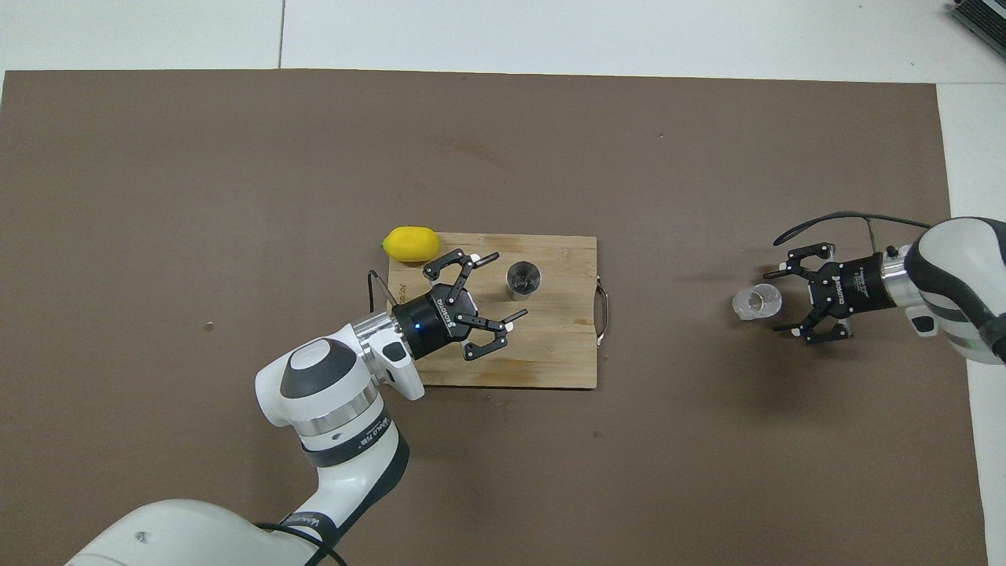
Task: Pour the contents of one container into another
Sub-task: 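Withdraw the left gripper while the right gripper grasps the clear cup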
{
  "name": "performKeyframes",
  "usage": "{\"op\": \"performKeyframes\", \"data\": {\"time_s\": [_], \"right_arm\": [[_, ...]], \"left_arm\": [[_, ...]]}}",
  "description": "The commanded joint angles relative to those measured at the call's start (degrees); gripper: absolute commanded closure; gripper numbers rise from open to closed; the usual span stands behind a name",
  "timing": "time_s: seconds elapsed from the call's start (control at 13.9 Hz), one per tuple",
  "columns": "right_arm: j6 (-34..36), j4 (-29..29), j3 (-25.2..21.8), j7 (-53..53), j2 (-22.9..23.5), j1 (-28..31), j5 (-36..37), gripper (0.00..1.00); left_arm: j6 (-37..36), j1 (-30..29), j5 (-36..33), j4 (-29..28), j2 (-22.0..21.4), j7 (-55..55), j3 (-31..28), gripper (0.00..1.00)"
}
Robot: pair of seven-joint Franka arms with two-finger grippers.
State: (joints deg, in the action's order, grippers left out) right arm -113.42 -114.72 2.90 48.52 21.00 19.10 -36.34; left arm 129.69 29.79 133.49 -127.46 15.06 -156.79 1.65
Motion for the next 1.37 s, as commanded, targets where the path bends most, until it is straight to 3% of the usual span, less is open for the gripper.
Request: {"op": "performKeyframes", "data": {"time_s": [0.0, 0.36, 0.43, 0.58, 0.65, 0.72, 0.94, 1.3], "right_arm": [[-2.07, -3.31, 0.61, -2.37, -1.4, -0.11, -3.73, 0.12], [-2.33, -3.84, 0.88, -2.64, -1.49, -0.38, -4.09, 0.21], [-2.16, -3.84, 0.96, -2.64, -1.49, -0.38, -4.18, 0.33], [-1.28, -3.67, 0.97, -2.73, -1.58, -0.38, -6.62, 0.73], [-1.19, -3.58, 0.97, -2.73, -1.75, -0.38, -6.81, 0.87], [-1.1, -3.49, 1.05, -2.73, -2.36, -0.38, -6.81, 0.92], [-1.28, -3.49, 1.14, -1.24, -5.17, -3.18, -6.81, 0.98], [-2.59, -2.88, 1.14, 15.17, -10.62, -12.22, -6.81, 0.98]], "left_arm": [[-1.89, -2.19, 0.64, -3.49, -0.99, -6.16, 0.11, 0.0], [-6.02, -11.49, -12.08, -8.24, -2.75, -6.07, 0.2, 0.0], [-7.16, -13.34, -14.81, -8.68, -3.1, -6.07, 0.2, 0.0], [-9.53, -17.03, -20.17, -9.73, -3.72, -5.81, 0.2, 0.0], [-10.59, -18.88, -22.2, -10.35, -4.24, -5.81, 0.2, 0.0], [-11.82, -20.63, -24.57, -10.61, -4.42, -5.72, 0.2, 0.0], [-15.51, -25.9, -31.51, -11.05, -5.21, -5.63, 0.11, 0.0], [-22.89, -40.31, -48.46, -10.53, -6.18, -5.11, 0.02, 0.0]]}}
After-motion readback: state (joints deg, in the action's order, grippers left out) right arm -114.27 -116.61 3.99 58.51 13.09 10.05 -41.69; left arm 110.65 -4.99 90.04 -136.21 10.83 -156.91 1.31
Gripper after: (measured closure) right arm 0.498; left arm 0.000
